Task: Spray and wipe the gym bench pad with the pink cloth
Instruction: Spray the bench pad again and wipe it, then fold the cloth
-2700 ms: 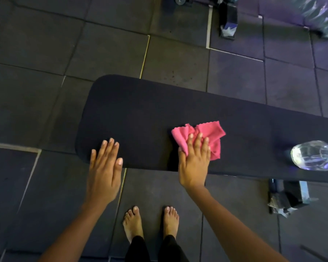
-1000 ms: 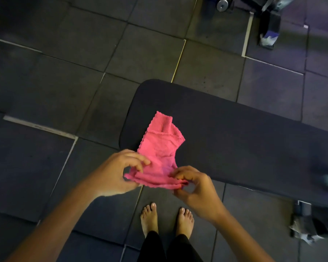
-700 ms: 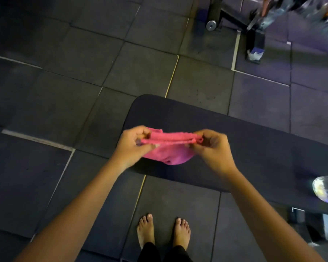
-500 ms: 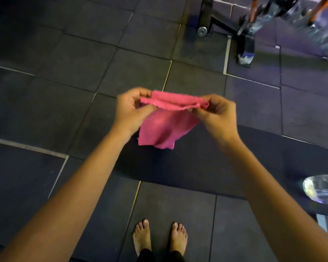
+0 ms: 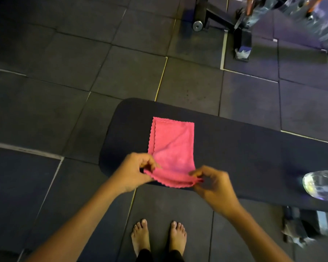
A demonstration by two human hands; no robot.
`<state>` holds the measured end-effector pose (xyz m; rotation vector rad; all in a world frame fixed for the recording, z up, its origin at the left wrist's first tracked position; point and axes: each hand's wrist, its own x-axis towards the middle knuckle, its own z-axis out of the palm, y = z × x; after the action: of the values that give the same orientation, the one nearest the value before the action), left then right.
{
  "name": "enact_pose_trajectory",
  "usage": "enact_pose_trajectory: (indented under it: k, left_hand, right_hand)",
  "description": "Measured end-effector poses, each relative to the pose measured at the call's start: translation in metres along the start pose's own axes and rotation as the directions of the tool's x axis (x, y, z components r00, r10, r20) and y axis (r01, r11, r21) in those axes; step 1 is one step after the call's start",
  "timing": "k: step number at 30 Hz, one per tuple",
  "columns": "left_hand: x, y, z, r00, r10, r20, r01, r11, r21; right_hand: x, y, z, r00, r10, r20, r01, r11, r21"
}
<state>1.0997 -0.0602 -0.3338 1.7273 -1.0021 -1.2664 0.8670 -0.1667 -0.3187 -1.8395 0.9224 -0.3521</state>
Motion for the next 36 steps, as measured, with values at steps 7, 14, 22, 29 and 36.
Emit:
enact_pose_trajectory:
  k: [7,14,22,29,36]
  left_hand:
    - [0.011,-0.028,0.015,0.988,-0.151,-0.037,0.151,0.988,-0.021]
    - [0.102,-0.004,0.011,0.868,-0.125,-0.480,0.126,0.992,-0.029]
    - [0.091,-0.025,0.022,0.772,0.098,-0.629,0.130,0.943,0.306]
    - [0.046,-0.058,0.022,0.793,0.251,-0.555,0.113,0.834,0.539]
    - [0.012,-0.083,0.020,0.746,0.141,-0.651,0.216,0.873,0.437]
  right_hand:
    - [0.001,0.037,0.008,0.974,0.225,0.013,-0.223,0.955,0.193]
    - [0.115,0.037,0.009,0.955,0.157,-0.250,-0.177,0.982,-0.061]
    - [0.131,0.050,0.028,0.980,-0.108,-0.165,-0.025,0.764,-0.644]
    - [0.121,0.063,0.058,0.804,-0.173,0.569,0.583,0.417,-0.697]
    - [0.116,0.063,0.083,0.896,-0.130,0.424,0.411,0.601,-0.685]
